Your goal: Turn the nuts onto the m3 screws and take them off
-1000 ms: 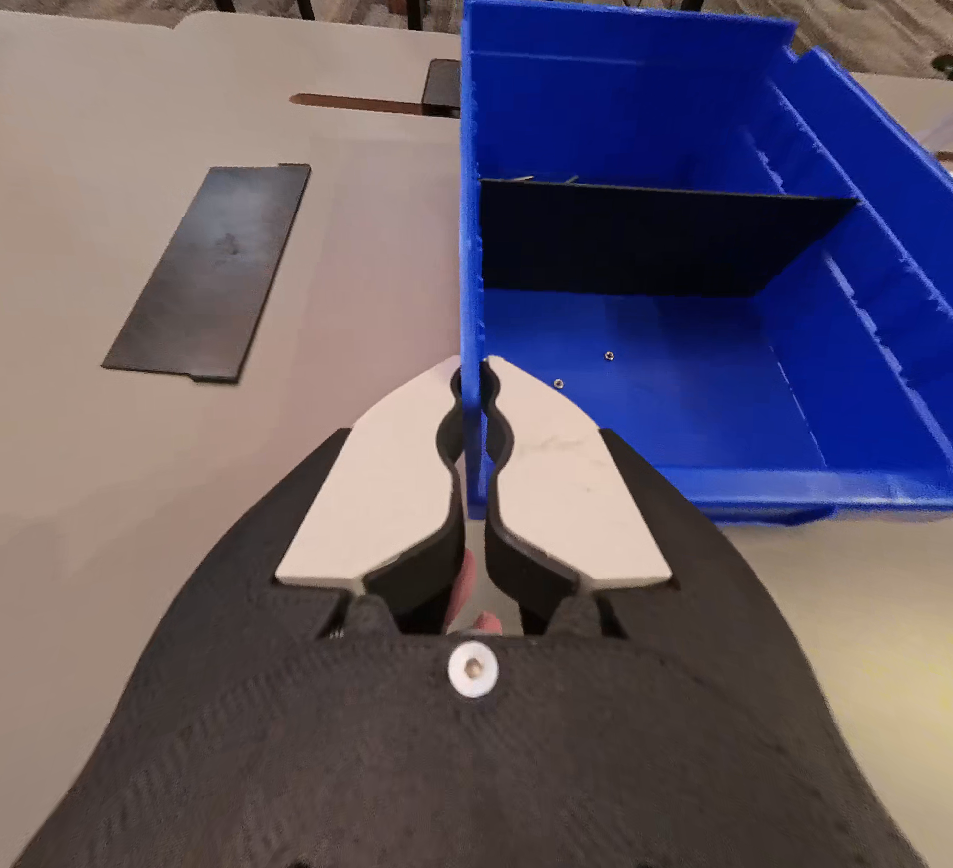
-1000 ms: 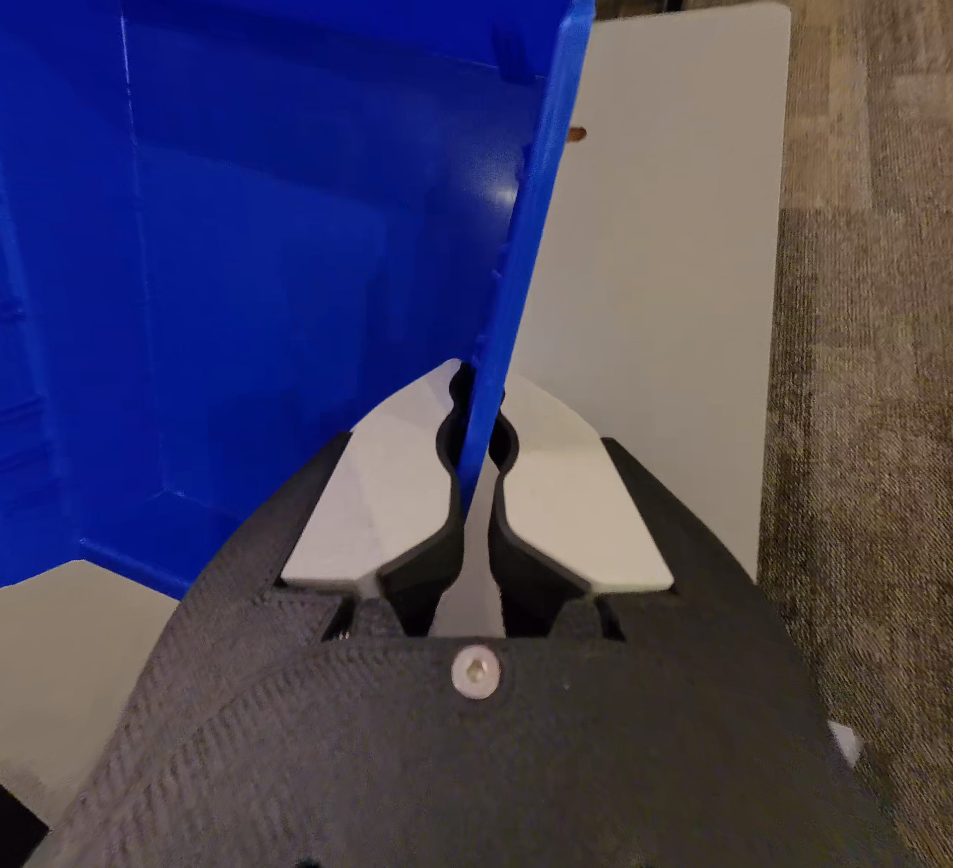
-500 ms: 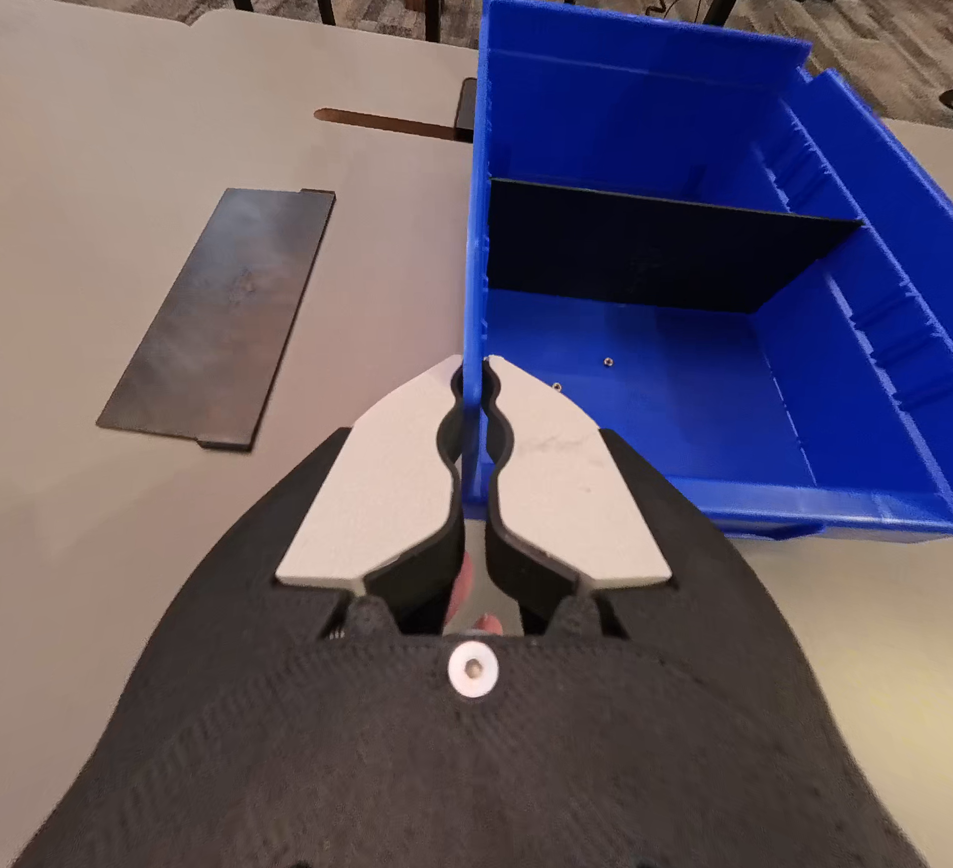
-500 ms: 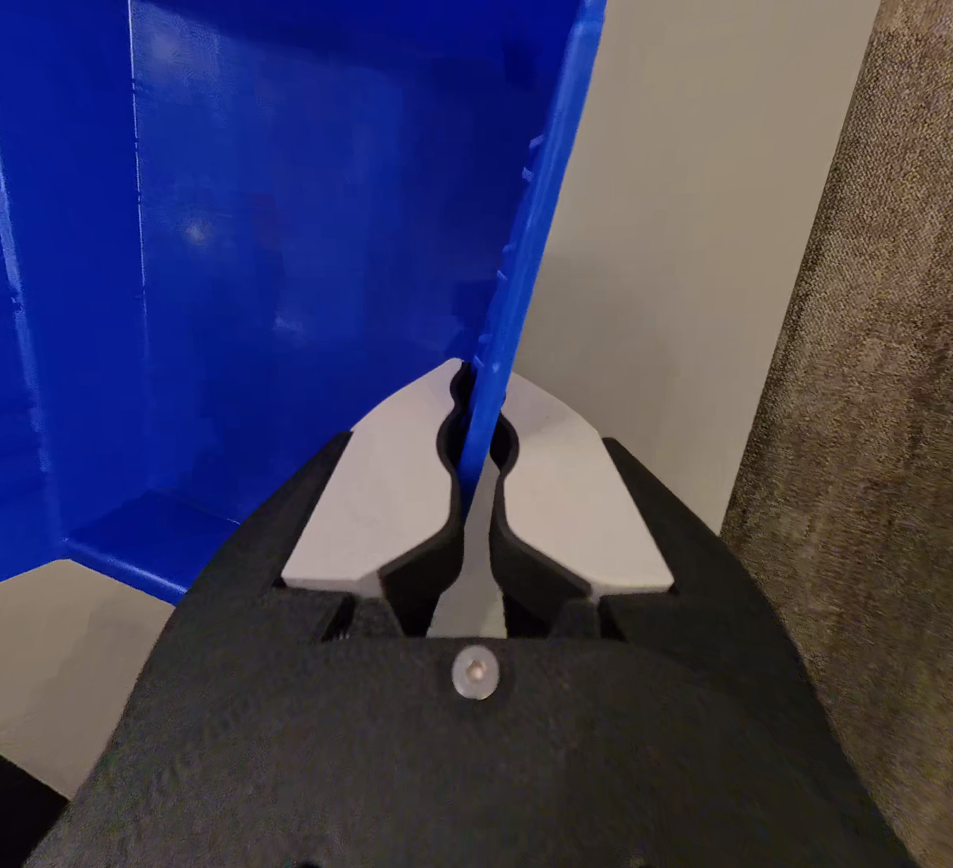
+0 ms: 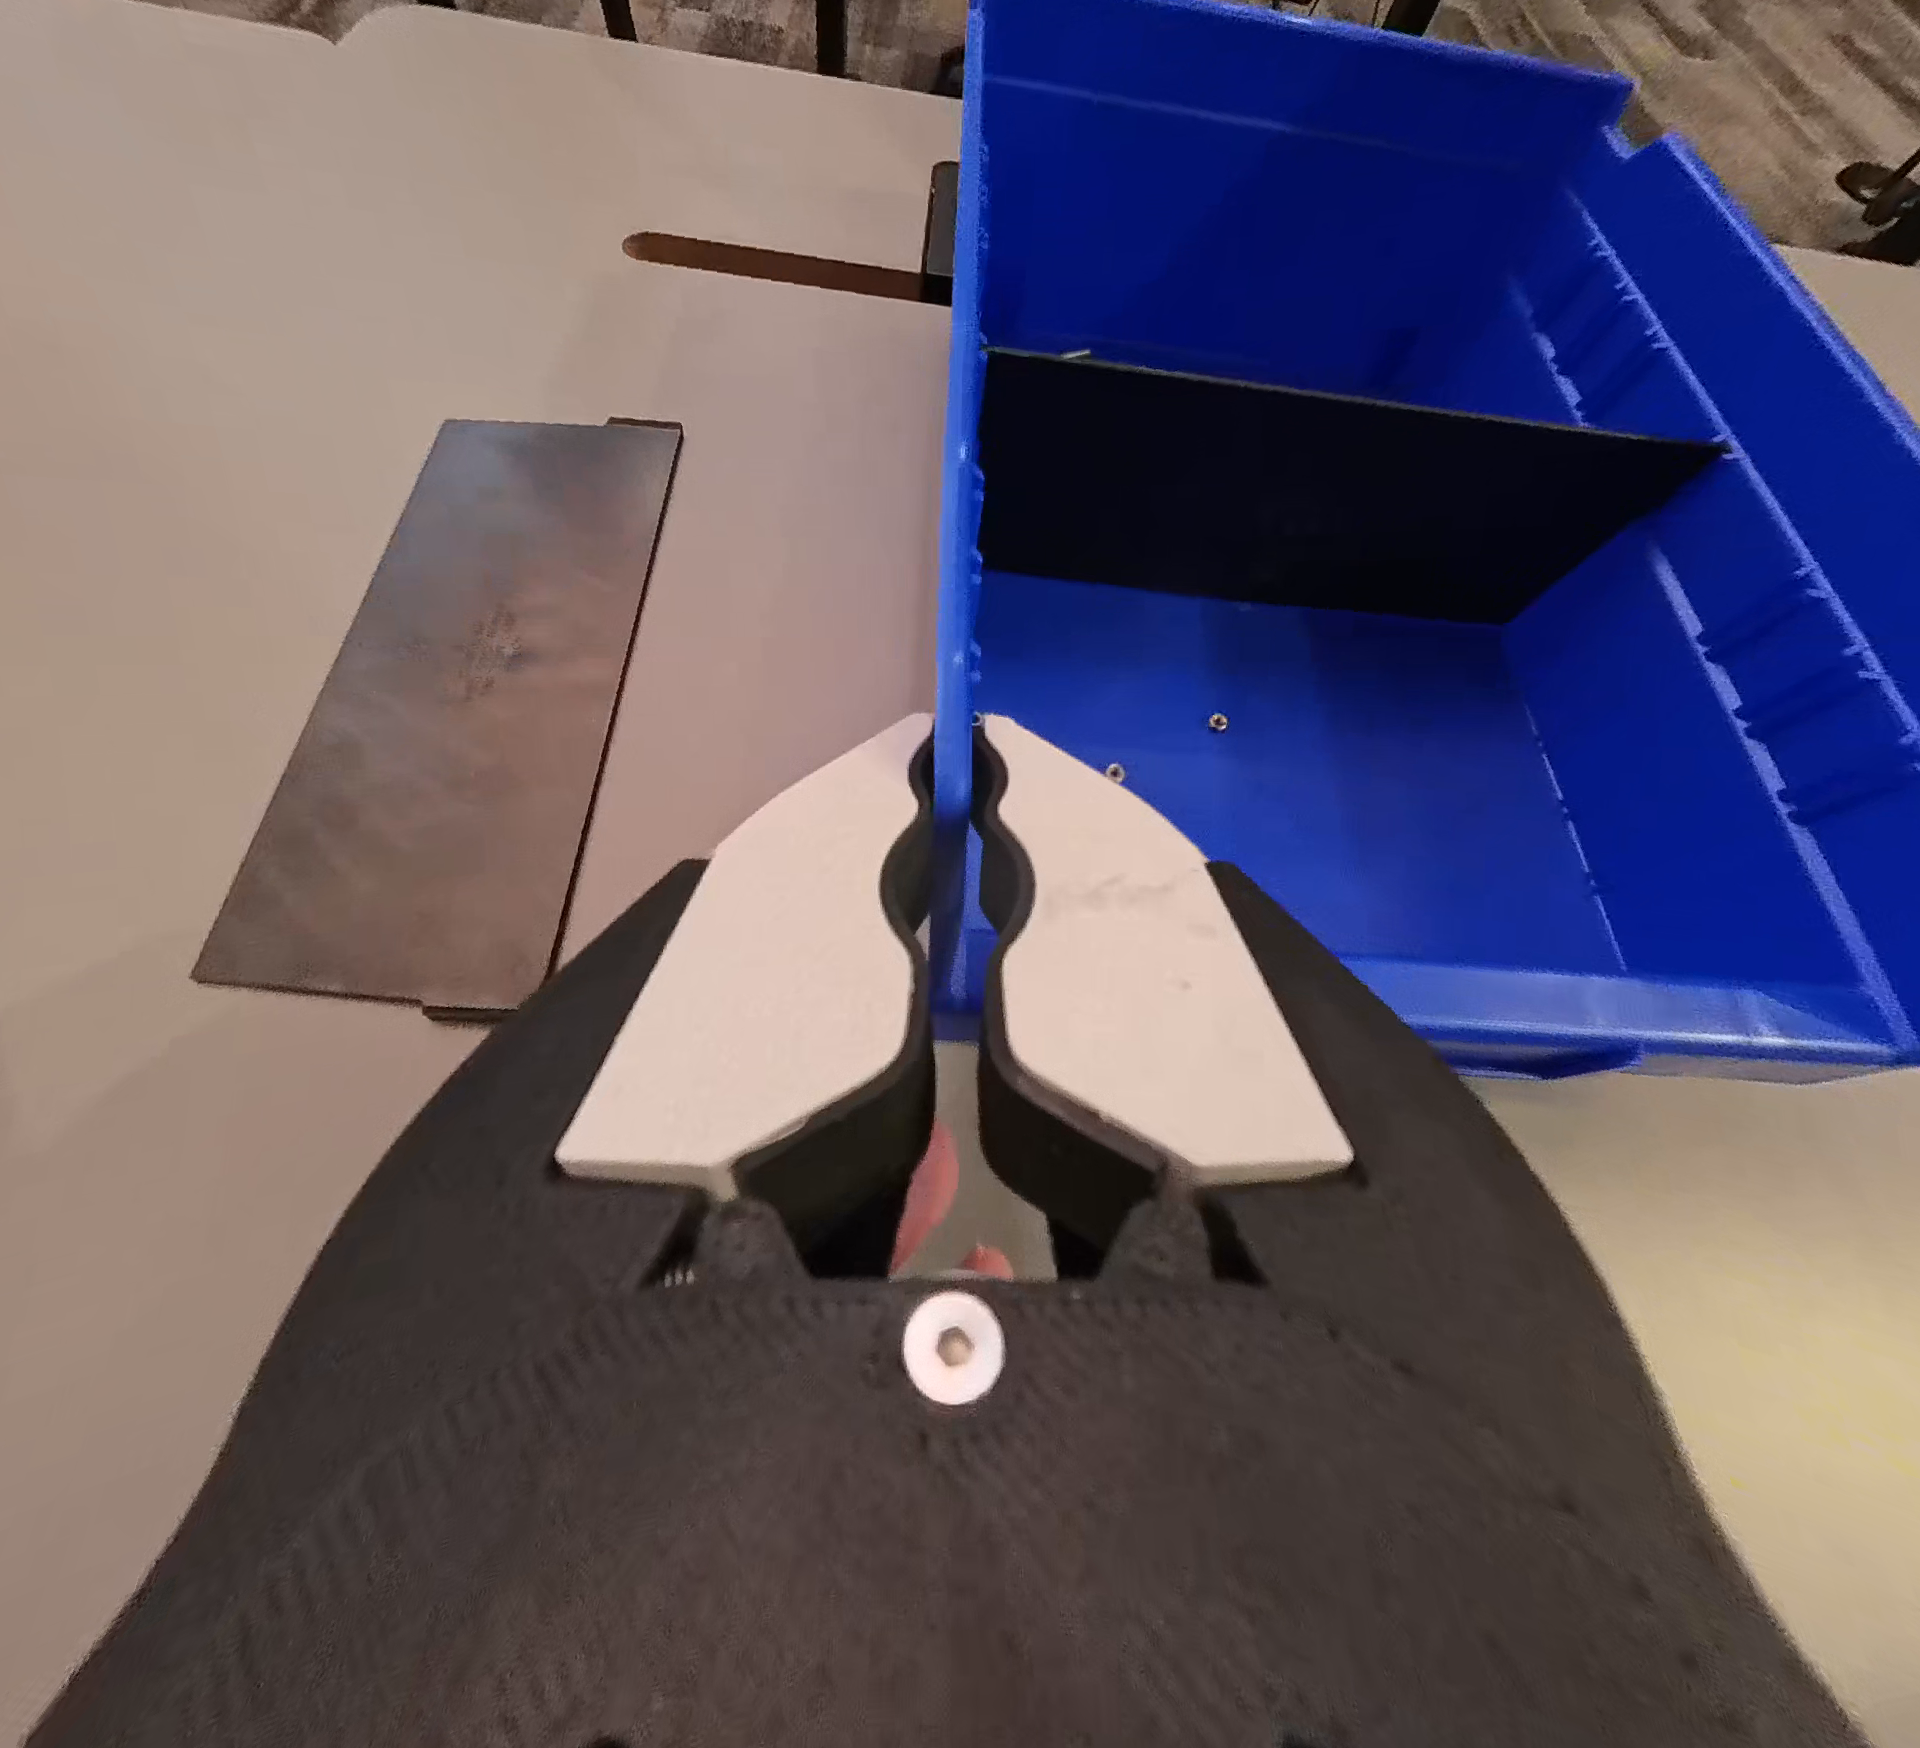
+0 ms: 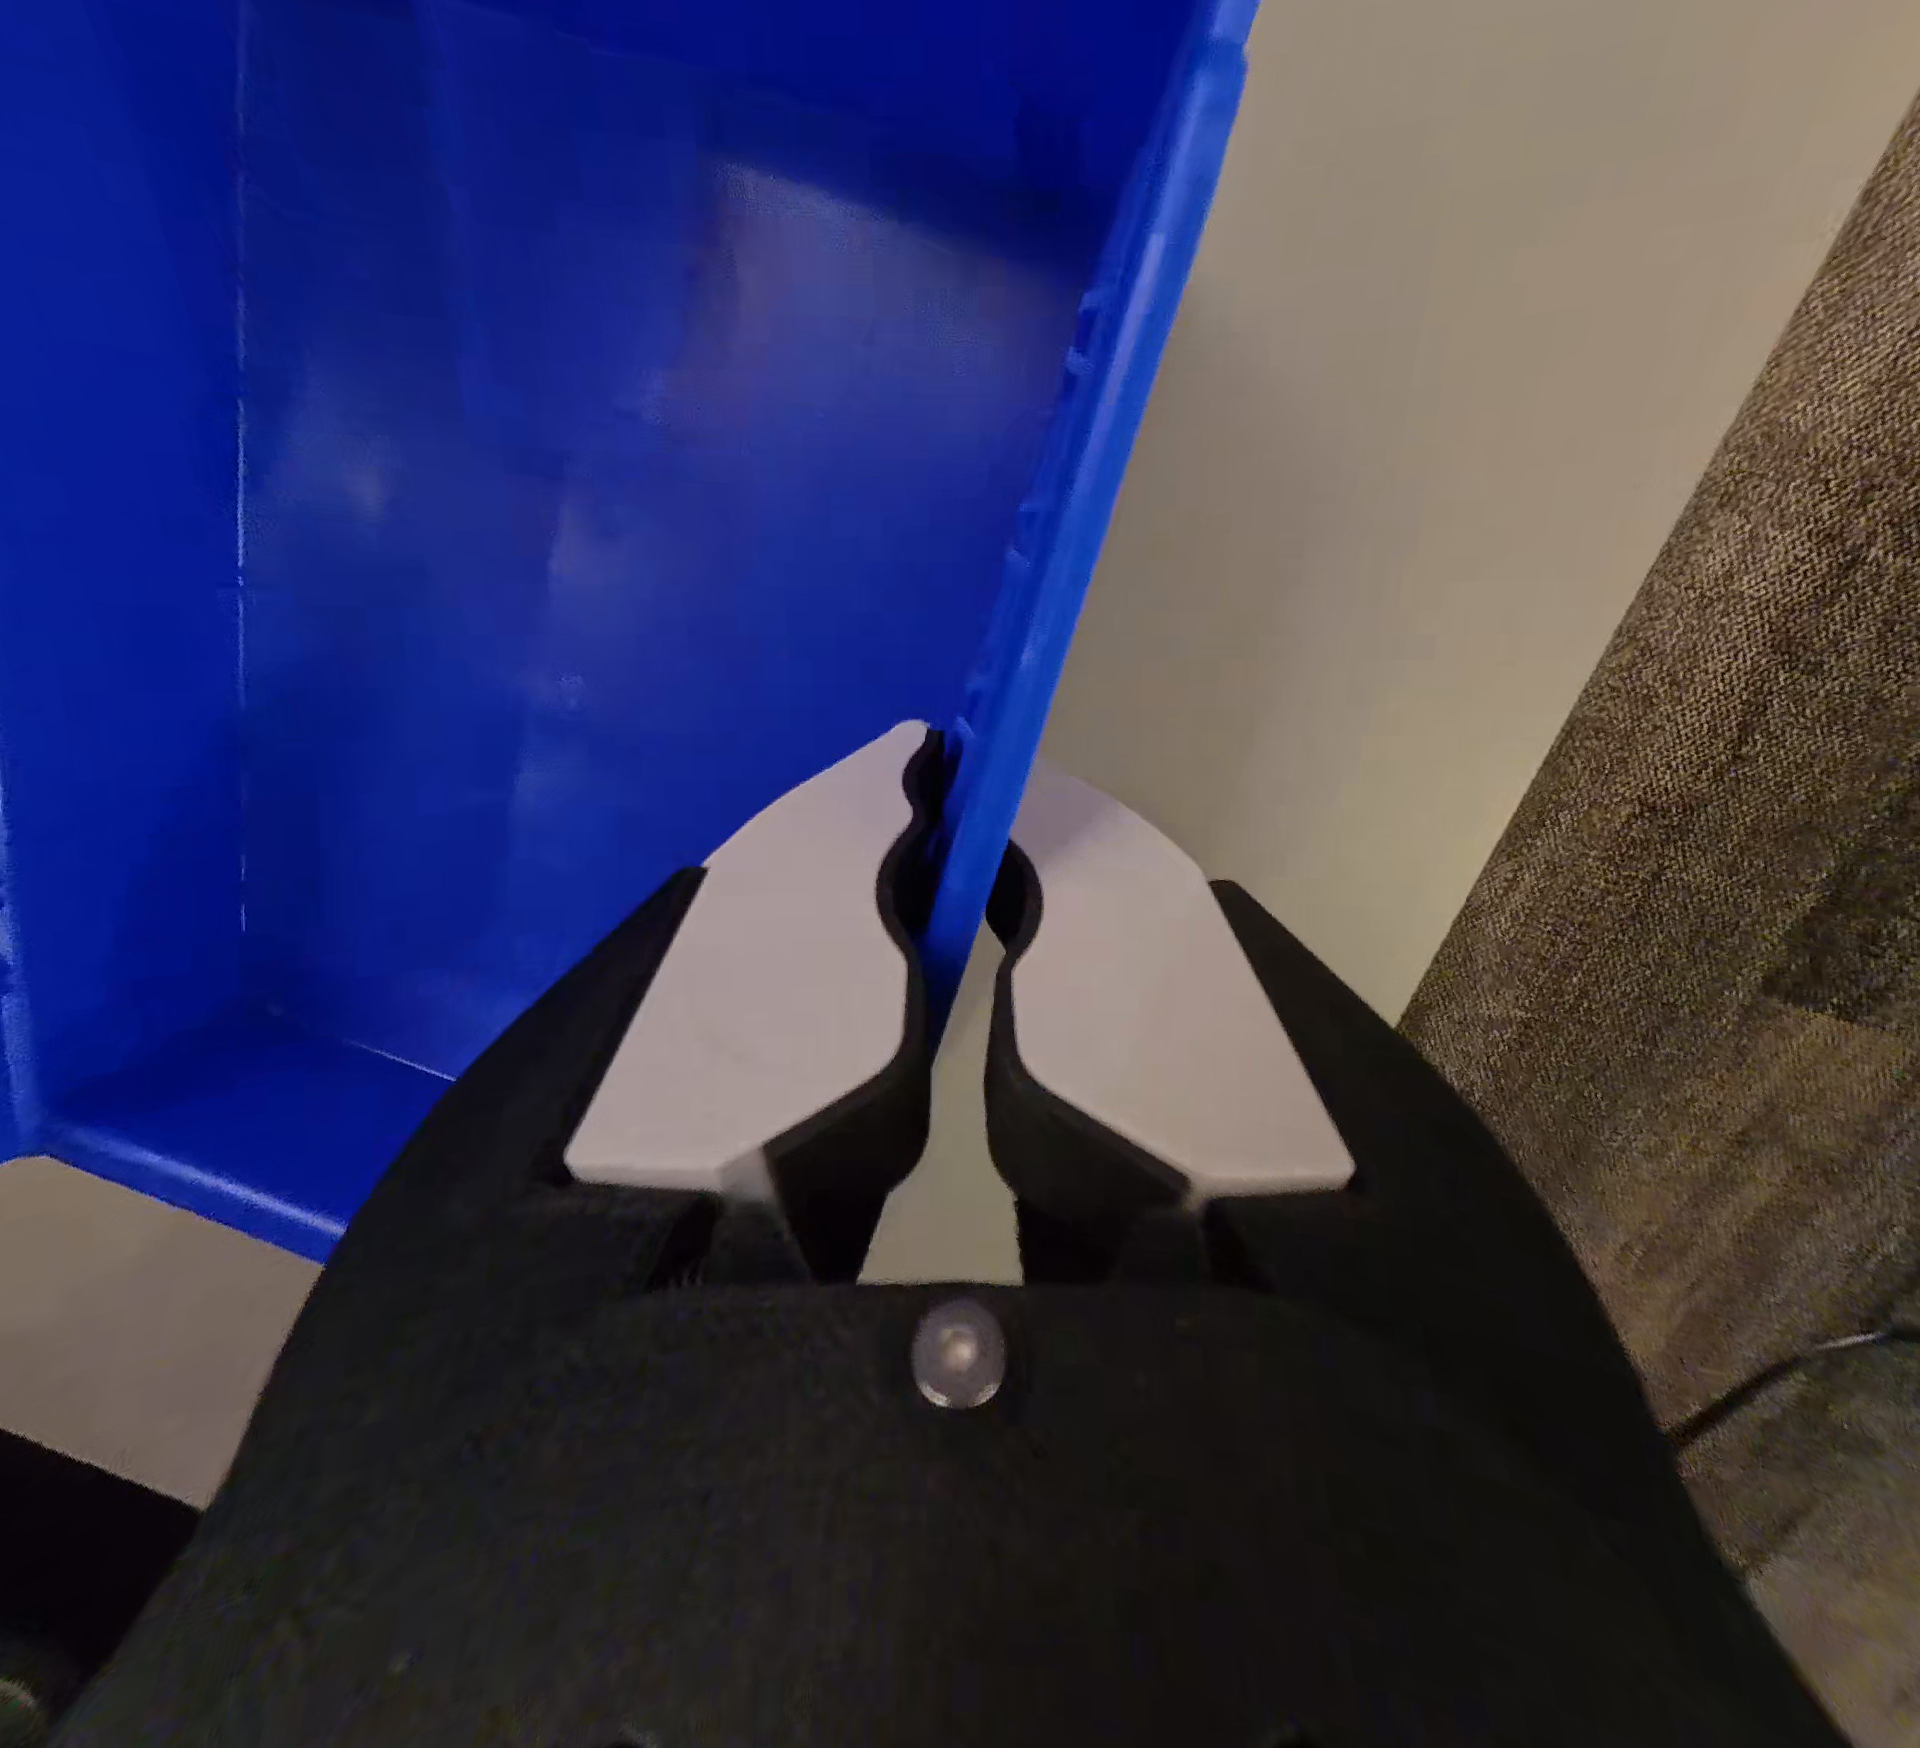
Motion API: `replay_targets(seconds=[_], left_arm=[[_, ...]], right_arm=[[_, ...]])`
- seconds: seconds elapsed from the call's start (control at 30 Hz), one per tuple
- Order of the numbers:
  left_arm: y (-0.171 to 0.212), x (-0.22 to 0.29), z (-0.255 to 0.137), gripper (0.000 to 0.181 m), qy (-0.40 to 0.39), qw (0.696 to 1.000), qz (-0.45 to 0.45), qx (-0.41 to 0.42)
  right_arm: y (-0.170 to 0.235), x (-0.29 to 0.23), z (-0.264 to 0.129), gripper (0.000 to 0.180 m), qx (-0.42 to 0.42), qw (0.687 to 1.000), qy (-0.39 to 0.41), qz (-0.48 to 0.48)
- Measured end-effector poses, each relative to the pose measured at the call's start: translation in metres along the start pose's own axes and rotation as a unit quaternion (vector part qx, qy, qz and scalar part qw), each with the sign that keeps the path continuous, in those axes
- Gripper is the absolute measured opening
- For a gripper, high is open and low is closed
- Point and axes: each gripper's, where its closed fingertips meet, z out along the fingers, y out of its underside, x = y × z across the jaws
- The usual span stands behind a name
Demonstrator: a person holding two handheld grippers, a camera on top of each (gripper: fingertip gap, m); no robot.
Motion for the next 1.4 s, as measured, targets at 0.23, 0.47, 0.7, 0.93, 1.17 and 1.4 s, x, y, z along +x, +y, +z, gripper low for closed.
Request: replay_targets(seconds=[0.23, 0.47, 0.7, 0.93, 1.17, 1.4], left_arm=[[0.0, 0.001, -0.001, 0.002, 0.015, 1.0, -0.022, 0.008], [-0.022, -0.003, -0.025, 0.026, 0.013, 0.998, -0.022, 0.057], [-0.042, 0.002, -0.069, 0.032, -0.022, 0.995, 0.034, 0.089], [-0.034, 0.015, -0.107, 0.0, -0.064, 0.986, 0.125, 0.089], [-0.023, 0.045, -0.12, 0.0, -0.043, 0.985, 0.144, 0.085], [-0.008, 0.094, -0.122, 0.009, 0.009, 0.986, 0.141, 0.092]], right_arm=[[-0.011, 0.0, 0.002, 0.01, 0.012, 1.0, -0.015, -0.011], [-0.031, 0.016, -0.037, 0.033, 0.138, 0.99, 0.04, 0.006], [-0.035, 0.0, -0.142, 0.028, 0.285, 0.935, 0.203, -0.064], [-0.015, -0.111, -0.206, 0.0, 0.389, 0.87, 0.23, -0.195], [0.009, -0.239, -0.19, 0.0, 0.427, 0.855, 0.136, -0.261], [0.03, -0.339, -0.163, 0.001, 0.443, 0.852, 0.037, -0.277]])
